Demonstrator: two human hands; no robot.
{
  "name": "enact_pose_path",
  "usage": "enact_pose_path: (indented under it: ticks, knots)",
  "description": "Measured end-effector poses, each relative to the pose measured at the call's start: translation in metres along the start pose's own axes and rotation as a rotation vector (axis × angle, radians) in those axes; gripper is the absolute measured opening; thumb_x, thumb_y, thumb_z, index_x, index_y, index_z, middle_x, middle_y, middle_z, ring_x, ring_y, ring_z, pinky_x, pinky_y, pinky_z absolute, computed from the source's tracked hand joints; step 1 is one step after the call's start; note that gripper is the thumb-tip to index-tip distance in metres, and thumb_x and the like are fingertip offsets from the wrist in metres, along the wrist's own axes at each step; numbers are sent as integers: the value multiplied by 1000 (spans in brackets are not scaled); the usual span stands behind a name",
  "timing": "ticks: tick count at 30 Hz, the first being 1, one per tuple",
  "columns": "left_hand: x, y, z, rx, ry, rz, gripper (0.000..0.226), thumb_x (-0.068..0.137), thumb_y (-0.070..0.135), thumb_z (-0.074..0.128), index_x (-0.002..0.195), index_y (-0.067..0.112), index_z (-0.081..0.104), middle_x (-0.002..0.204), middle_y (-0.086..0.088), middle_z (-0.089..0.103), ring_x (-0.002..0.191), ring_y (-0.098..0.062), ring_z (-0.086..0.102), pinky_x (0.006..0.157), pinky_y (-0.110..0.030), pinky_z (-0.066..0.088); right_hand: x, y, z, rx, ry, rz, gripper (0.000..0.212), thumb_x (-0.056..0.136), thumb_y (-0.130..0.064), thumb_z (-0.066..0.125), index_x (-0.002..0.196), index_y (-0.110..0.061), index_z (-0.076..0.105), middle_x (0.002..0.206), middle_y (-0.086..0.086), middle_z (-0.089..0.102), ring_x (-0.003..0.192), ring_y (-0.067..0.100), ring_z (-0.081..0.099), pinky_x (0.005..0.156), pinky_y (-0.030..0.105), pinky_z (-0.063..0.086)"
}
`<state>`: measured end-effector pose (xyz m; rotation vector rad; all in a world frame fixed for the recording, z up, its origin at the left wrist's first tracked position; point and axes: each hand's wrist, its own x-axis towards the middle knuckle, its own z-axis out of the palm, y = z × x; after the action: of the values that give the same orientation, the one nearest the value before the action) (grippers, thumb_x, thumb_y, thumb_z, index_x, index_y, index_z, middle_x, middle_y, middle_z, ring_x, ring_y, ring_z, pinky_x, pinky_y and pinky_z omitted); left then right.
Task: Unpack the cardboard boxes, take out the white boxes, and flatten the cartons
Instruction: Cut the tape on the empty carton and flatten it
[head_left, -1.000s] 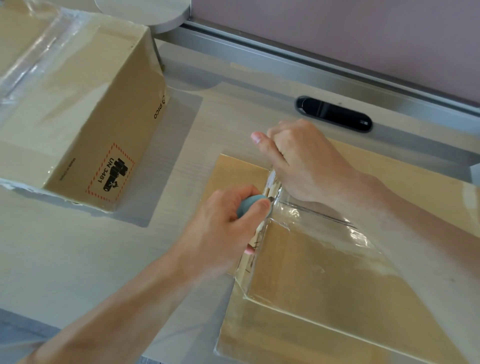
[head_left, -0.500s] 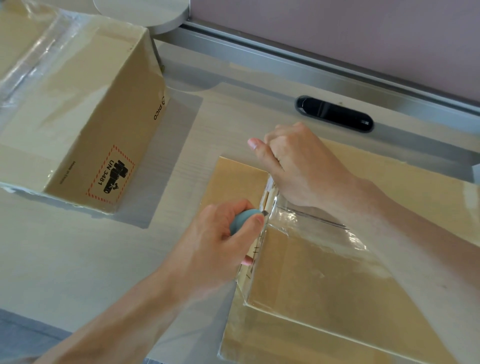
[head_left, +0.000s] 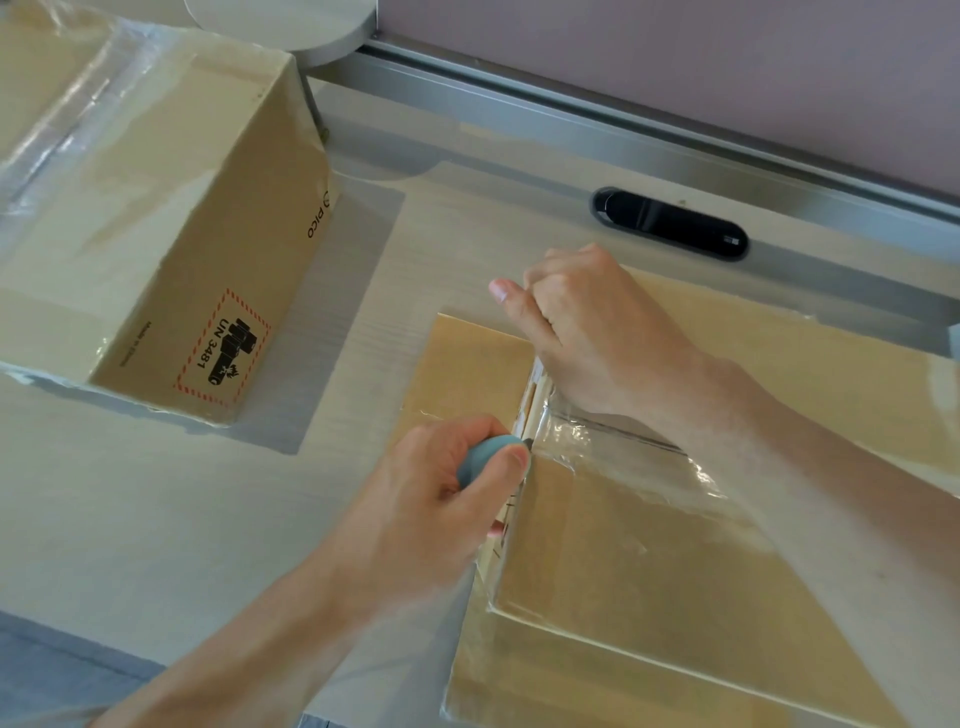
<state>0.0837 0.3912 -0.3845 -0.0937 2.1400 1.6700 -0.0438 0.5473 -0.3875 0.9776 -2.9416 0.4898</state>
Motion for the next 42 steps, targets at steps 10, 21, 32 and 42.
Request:
enact_pose_path:
  ticks: [10,21,32,42]
  knots:
    - [-20,-20,29,-104,218,-12,36,99,53,42,92,26,64,75,1,60,68,-18,56,64,-30,51,1,-1,-12,199,-2,71,63,111,-41,31,56,-11,37,55,7,44,52,22,43,59,35,32]
    - [-1,-20,19,-92,503,37,30,99,49,45,95,29,66,89,-1,71,71,-11,55,70,-34,55,-12,2,-41,164,91,0,45,109,-41,35,91,-12,64,104,-1,66,99,19,60,101,41,40]
    - [33,91,85,576,34,612,15,106,40,46,103,29,56,85,13,59,77,-12,54,66,-38,48,-251,56,-102,440,518,1107,37,94,-47,65,123,-25,59,125,-3,60,110,21,62,81,28,45]
    - [56,77,191,950,-59,823,21,108,20,49,112,4,62,131,-9,60,120,-31,57,113,-48,40,-306,45,-85,1168,436,1295,46,75,-49,81,112,-25,69,94,-7,71,85,9,69,76,23,50]
